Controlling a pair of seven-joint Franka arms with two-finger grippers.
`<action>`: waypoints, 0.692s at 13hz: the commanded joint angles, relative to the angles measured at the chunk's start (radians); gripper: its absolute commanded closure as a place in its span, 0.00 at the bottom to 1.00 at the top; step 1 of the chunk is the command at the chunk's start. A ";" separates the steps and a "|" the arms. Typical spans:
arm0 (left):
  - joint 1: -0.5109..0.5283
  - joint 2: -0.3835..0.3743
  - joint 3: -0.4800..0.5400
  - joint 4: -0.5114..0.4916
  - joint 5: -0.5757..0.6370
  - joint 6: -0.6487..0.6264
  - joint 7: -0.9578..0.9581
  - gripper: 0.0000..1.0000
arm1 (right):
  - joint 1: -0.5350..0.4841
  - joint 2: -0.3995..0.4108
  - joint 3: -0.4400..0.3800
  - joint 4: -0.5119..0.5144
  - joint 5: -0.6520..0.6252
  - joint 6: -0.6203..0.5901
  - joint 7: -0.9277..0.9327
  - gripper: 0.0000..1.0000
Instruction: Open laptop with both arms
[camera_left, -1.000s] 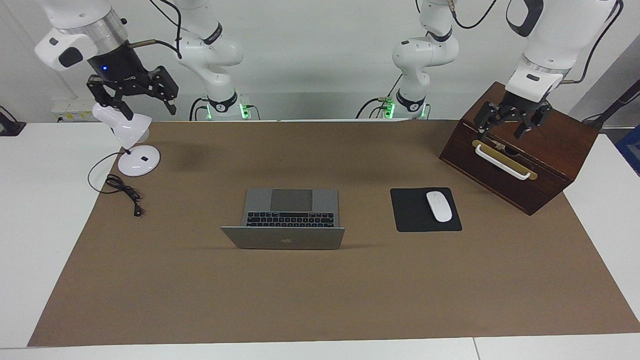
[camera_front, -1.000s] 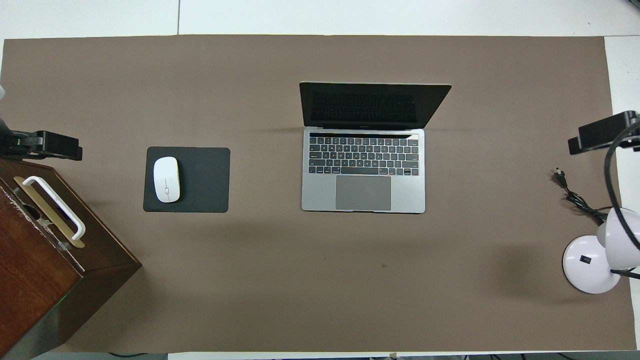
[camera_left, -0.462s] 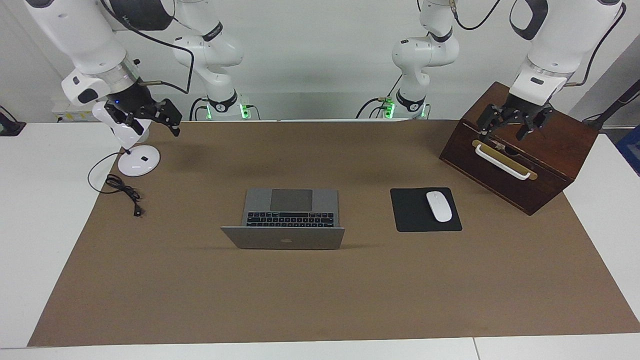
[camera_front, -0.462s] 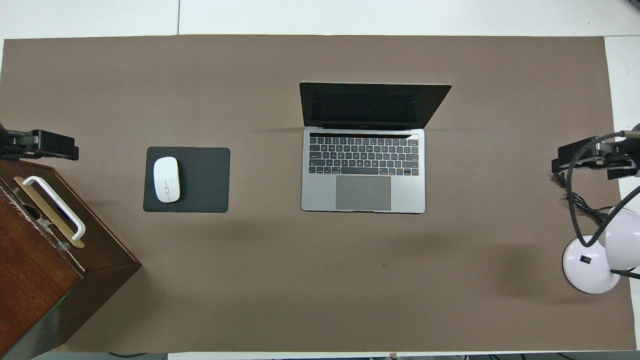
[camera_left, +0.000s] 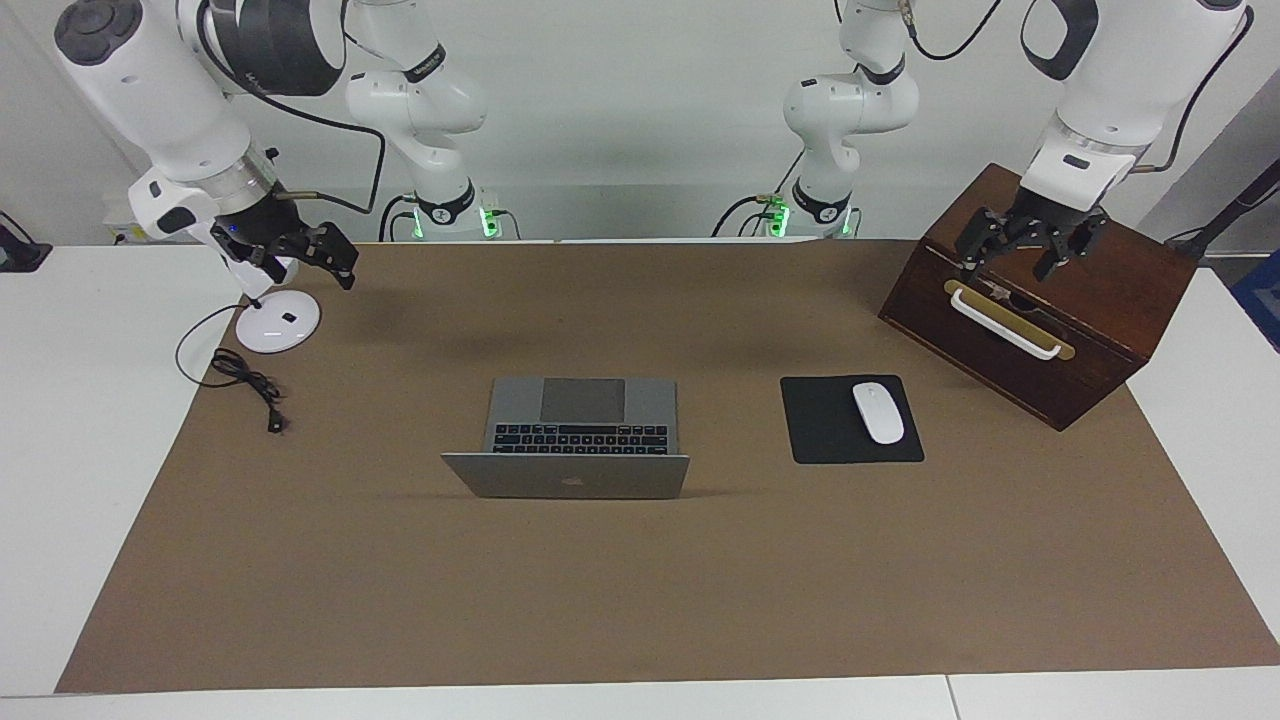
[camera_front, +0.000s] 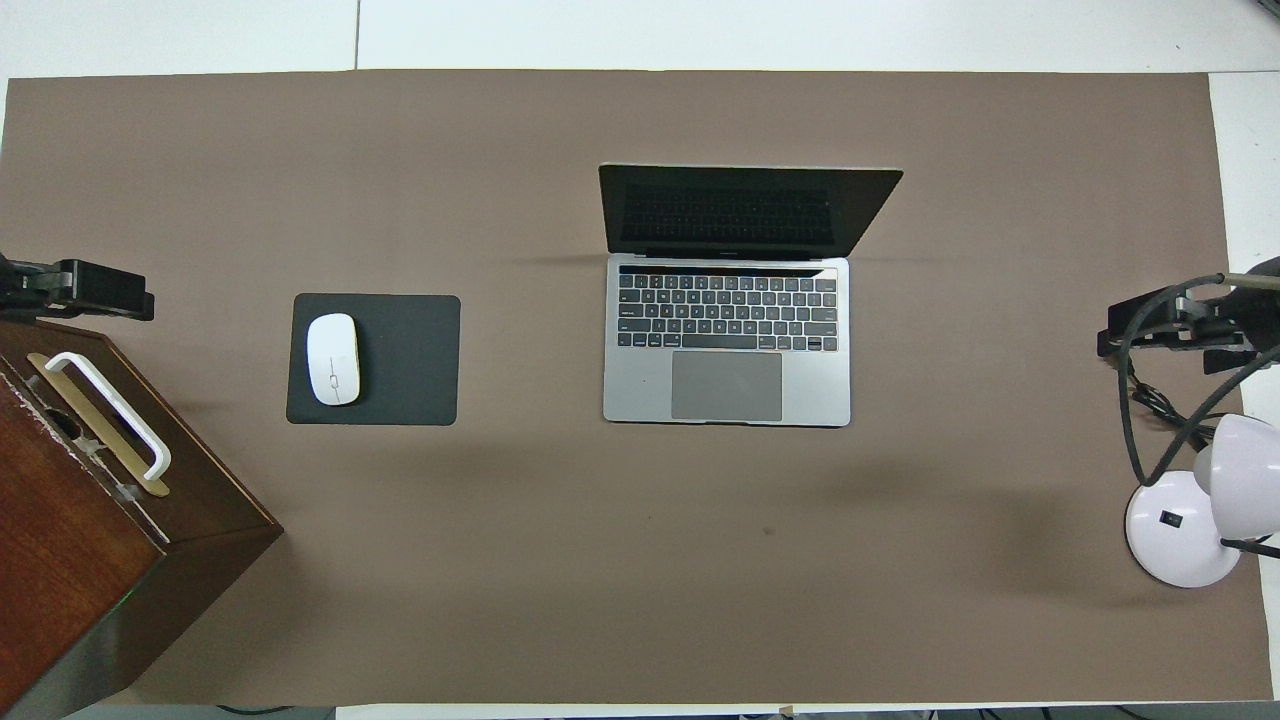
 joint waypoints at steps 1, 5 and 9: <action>0.002 -0.016 0.012 -0.021 -0.007 -0.003 0.014 0.00 | -0.009 -0.033 0.013 -0.038 -0.023 0.042 0.019 0.00; 0.000 -0.017 0.012 -0.021 -0.007 0.011 0.014 0.00 | 0.002 -0.024 0.015 -0.014 -0.021 0.046 0.017 0.00; -0.006 -0.016 0.012 -0.023 -0.007 0.013 0.014 0.00 | 0.011 -0.015 0.019 0.004 -0.014 0.074 0.014 0.00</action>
